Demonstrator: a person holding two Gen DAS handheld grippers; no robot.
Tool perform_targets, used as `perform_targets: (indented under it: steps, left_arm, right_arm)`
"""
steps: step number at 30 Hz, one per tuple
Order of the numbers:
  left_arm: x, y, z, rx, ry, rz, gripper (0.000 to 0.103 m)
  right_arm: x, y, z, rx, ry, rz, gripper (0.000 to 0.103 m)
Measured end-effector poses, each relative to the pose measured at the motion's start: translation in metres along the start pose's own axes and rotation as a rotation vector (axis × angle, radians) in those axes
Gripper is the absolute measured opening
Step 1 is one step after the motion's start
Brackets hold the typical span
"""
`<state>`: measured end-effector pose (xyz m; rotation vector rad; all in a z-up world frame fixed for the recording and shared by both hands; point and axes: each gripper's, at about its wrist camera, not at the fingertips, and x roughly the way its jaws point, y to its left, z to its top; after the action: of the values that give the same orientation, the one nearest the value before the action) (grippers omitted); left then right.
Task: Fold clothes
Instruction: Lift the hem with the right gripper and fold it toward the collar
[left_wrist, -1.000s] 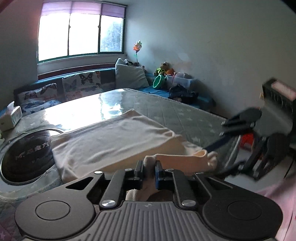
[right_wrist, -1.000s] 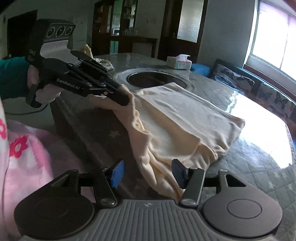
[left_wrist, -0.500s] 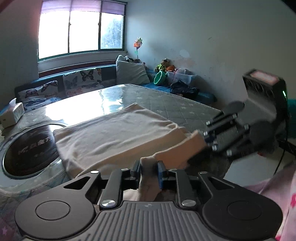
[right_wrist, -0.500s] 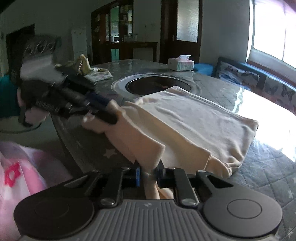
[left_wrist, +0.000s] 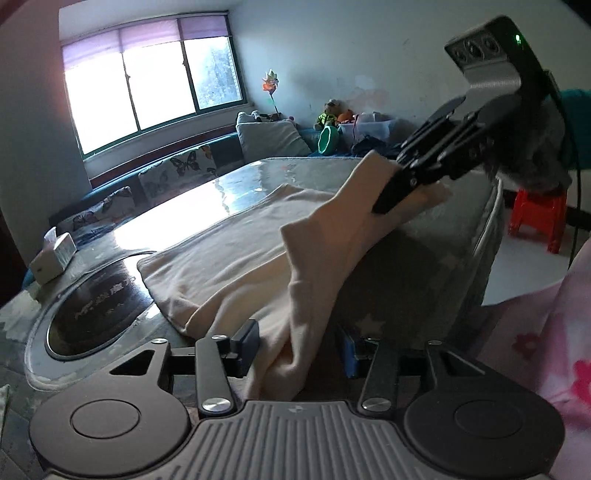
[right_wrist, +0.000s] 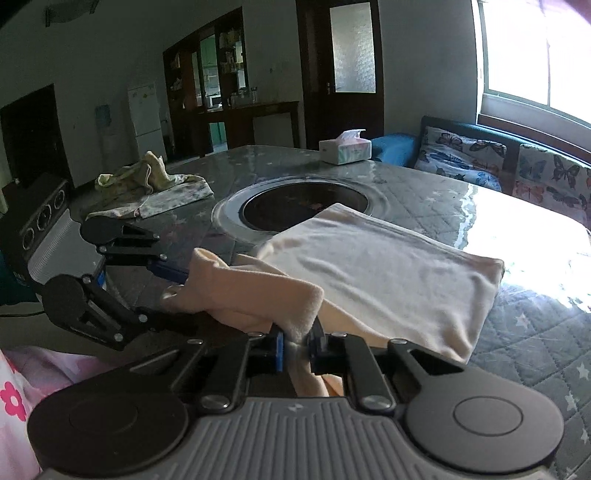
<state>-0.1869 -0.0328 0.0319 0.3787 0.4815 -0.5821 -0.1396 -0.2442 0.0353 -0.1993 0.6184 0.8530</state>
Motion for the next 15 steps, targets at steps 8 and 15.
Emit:
perform_targets:
  steps: [8, 15]
  left_arm:
    - [-0.014, 0.012, 0.004, -0.056, -0.048, -0.025, 0.008]
    - [-0.042, 0.001, 0.014, -0.091, -0.054, -0.093, 0.007]
  right_arm:
    - [-0.009, 0.004, -0.007, 0.018, -0.040, -0.014, 0.009]
    - [-0.041, 0.012, -0.012, 0.018, -0.074, 0.002, 0.009]
